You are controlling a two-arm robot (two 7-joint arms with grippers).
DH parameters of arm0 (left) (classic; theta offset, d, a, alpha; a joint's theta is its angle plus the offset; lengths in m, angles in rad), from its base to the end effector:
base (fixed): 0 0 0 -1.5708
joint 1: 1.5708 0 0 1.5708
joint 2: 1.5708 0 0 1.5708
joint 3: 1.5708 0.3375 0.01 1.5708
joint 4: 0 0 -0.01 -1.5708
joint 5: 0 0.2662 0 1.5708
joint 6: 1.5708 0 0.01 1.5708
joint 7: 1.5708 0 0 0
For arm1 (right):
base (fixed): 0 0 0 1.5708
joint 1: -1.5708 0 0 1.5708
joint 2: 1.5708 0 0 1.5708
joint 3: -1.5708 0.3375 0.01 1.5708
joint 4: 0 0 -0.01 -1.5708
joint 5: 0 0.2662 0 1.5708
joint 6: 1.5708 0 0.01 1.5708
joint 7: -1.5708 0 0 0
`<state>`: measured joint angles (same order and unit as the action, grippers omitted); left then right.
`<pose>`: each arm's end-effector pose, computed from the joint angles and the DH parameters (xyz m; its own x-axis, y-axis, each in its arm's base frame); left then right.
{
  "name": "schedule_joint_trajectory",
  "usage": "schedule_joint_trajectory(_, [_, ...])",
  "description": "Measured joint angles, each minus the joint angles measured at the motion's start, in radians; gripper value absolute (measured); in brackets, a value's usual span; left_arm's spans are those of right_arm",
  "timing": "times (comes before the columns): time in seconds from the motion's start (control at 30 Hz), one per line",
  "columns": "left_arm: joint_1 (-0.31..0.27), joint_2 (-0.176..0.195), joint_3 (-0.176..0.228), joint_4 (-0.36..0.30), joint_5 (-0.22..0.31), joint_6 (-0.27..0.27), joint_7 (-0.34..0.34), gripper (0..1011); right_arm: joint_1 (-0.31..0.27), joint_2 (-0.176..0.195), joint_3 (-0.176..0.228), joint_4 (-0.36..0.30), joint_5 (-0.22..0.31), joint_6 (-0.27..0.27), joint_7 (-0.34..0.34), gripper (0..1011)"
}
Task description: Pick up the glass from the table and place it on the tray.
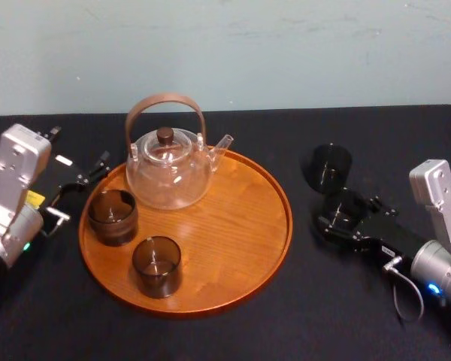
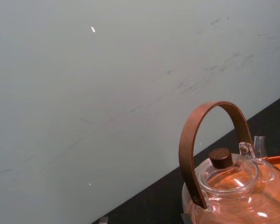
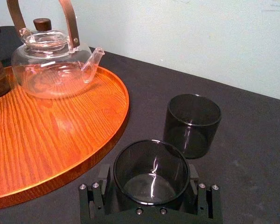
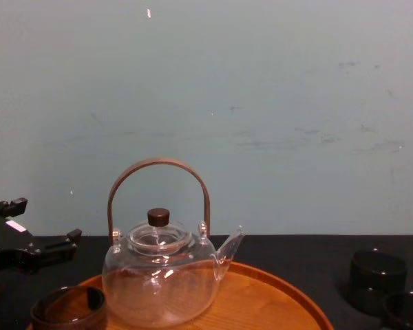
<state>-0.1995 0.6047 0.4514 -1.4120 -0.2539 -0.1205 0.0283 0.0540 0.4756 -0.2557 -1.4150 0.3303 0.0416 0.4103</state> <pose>0.3256 0.1209 -0.3324 0.2923 0.8803 0.3738 -0.9553 0.2873 0.0703 0.2922 -0.1155 -0.3647 0.5505 -0.8338 0.0417 0.8074 0.5191 -0.2804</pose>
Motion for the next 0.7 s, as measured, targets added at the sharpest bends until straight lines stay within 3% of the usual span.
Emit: schedule_joint_trajectory(0.7, [0.000, 0.000, 0.000, 0.000, 0.000, 0.000, 0.000, 1001, 0.036, -0.019, -0.014, 0.037, -0.016, -0.005, 0.001, 1007])
